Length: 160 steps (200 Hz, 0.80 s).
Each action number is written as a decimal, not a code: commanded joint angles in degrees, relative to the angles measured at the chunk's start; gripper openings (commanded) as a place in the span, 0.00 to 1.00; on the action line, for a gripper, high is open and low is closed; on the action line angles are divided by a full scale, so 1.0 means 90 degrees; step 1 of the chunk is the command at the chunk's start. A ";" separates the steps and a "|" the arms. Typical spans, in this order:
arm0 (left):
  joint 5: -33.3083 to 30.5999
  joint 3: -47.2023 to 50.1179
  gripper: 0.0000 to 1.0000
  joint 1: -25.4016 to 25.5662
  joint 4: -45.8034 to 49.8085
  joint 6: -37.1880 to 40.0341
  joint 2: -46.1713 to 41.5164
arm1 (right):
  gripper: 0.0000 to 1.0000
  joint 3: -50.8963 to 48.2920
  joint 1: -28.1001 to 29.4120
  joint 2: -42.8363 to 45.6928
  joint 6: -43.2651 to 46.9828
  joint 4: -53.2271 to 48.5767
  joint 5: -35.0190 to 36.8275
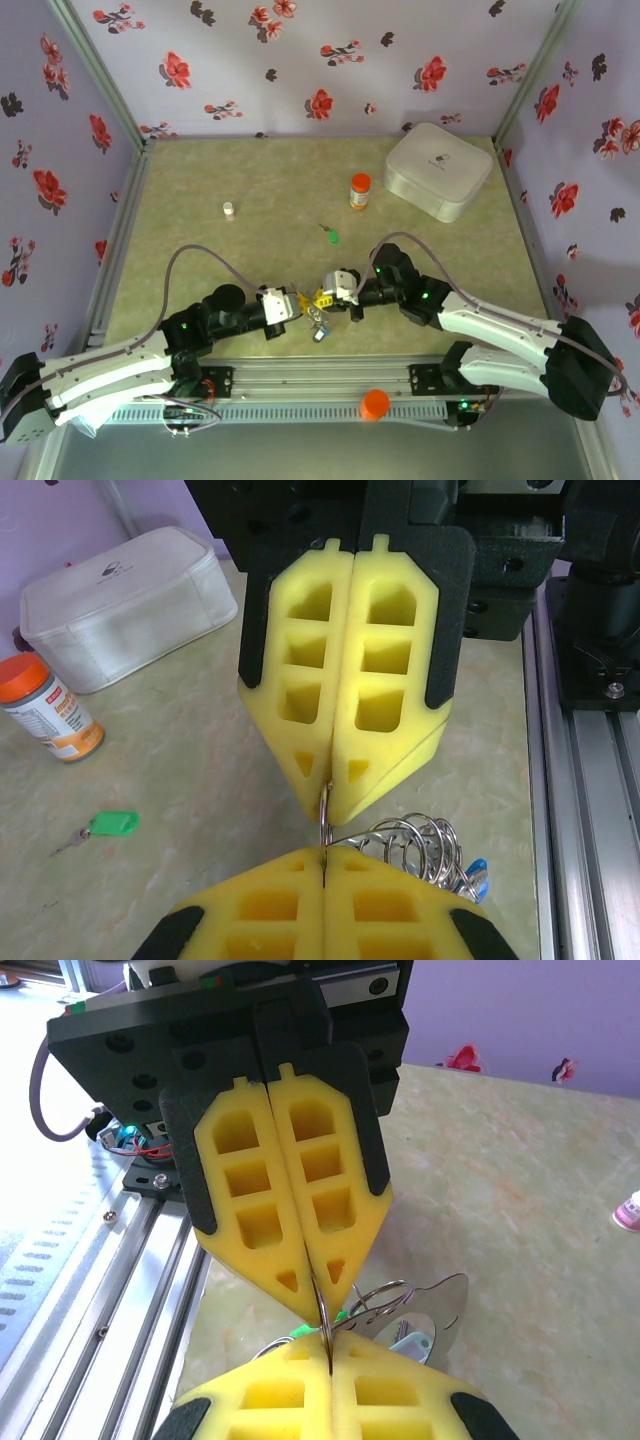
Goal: Put the keys on the keyring
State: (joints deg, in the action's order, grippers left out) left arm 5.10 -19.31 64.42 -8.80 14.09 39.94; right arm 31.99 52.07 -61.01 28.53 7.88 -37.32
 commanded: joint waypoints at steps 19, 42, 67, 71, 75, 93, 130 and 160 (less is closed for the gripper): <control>-0.0202 -0.0005 0.14 -0.0054 -0.0457 -0.0047 0.0062 | 0.00 0.0242 0.0104 -0.0096 -0.0091 0.0093 -0.0209; -0.0201 -0.0018 0.21 -0.0053 -0.0551 -0.0117 0.0151 | 0.00 0.0179 0.0114 -0.0122 -0.0237 0.0323 -0.0218; -0.0176 -0.0022 0.11 -0.0050 -0.0548 -0.0125 0.0191 | 0.00 0.0113 0.0123 -0.0126 -0.0371 0.0505 -0.0238; -0.0167 -0.0023 0.07 -0.0050 -0.0529 -0.0122 0.0186 | 0.00 0.0103 0.0131 -0.0116 -0.0389 0.0524 -0.0238; -0.0169 -0.0022 0.03 -0.0049 -0.0510 -0.0120 0.0181 | 0.00 0.0098 0.0128 -0.0110 -0.0397 0.0541 -0.0233; -0.0189 -0.0042 0.00 -0.0049 -0.0367 -0.0067 0.0135 | 0.00 0.0068 0.0135 -0.0086 -0.0412 0.0534 -0.0219; -0.0356 -0.0089 0.00 -0.0053 -0.0315 0.0006 0.0054 | 0.24 -0.0065 0.0121 0.0177 -0.0550 0.0486 0.0351; -0.0917 -0.0148 0.00 -0.0049 -0.0434 -0.0044 0.0193 | 0.54 -0.0234 -0.0149 0.0884 -0.2905 0.0407 0.2523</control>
State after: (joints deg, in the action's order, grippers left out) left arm 2.04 -19.33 64.31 -10.33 13.47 41.19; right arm 30.79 52.31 -58.17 18.79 10.24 -29.67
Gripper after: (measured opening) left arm 0.038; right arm 0.492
